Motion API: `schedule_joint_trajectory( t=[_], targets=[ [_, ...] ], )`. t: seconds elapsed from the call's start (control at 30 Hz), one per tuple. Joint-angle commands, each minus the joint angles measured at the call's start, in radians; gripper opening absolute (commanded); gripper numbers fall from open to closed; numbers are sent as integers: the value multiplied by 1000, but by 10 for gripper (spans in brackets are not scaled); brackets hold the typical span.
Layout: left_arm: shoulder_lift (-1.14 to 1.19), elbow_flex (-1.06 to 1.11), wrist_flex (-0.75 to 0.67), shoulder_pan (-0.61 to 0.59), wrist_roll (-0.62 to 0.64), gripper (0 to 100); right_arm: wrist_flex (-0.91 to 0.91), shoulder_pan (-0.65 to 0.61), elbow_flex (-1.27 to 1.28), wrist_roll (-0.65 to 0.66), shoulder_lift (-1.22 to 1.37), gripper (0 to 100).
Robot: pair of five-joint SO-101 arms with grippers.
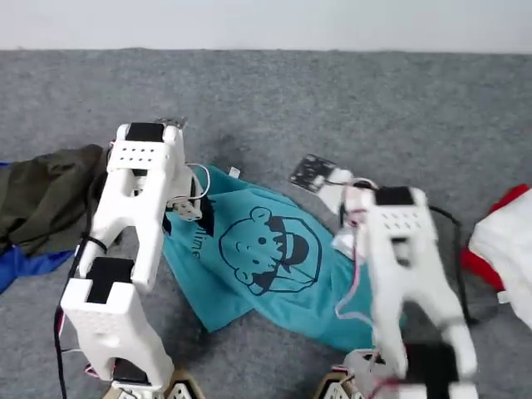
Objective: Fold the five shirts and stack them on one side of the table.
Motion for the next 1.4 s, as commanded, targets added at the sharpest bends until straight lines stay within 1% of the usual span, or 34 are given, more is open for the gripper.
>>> schedule_joint_trajectory(
  t=[0.0,0.2,0.3,0.37,0.47,0.5,0.53,0.57,0.63,0.8,0.9,1.0,1.07,1.1,1.17,1.2,1.27,1.37],
  targets=[
    [-66,-1,29,2,-6,265,13,-62,-169,-43,173,275],
    [-66,1,29,2,-3,265,27,-62,-339,-43,446,274],
    [-68,18,29,2,-3,265,119,-65,-419,-43,535,266],
    [-68,35,29,2,-5,265,193,-68,-468,-38,568,203],
    [-66,56,29,2,-6,265,278,-59,-551,-40,578,2],
    [-64,59,29,2,-6,265,303,-50,-585,-41,578,9],
    [-61,59,29,2,-6,265,328,-36,-620,-43,576,42],
    [-61,59,29,2,-6,265,352,-24,-667,-43,575,39],
    [-60,59,29,2,-6,265,381,2,-769,-43,564,4],
    [-66,59,29,2,-6,265,395,67,-985,-43,542,9],
    [-66,59,29,0,-6,265,415,84,-1048,-43,547,9],
    [-66,59,29,0,-6,265,516,39,-1033,-43,578,9],
    [-63,59,29,2,-6,265,599,-21,-1011,-44,618,10],
    [-60,59,29,2,-6,265,622,-54,-999,-48,634,10],
    [-60,59,29,2,-6,265,616,-104,-950,-104,642,13],
    [-60,59,29,2,-6,265,616,-124,-933,-130,639,28],
    [-61,59,29,2,-6,265,615,-151,-911,-138,639,102],
    [-64,59,29,2,-6,265,615,-162,-899,-121,636,281]
  ],
)
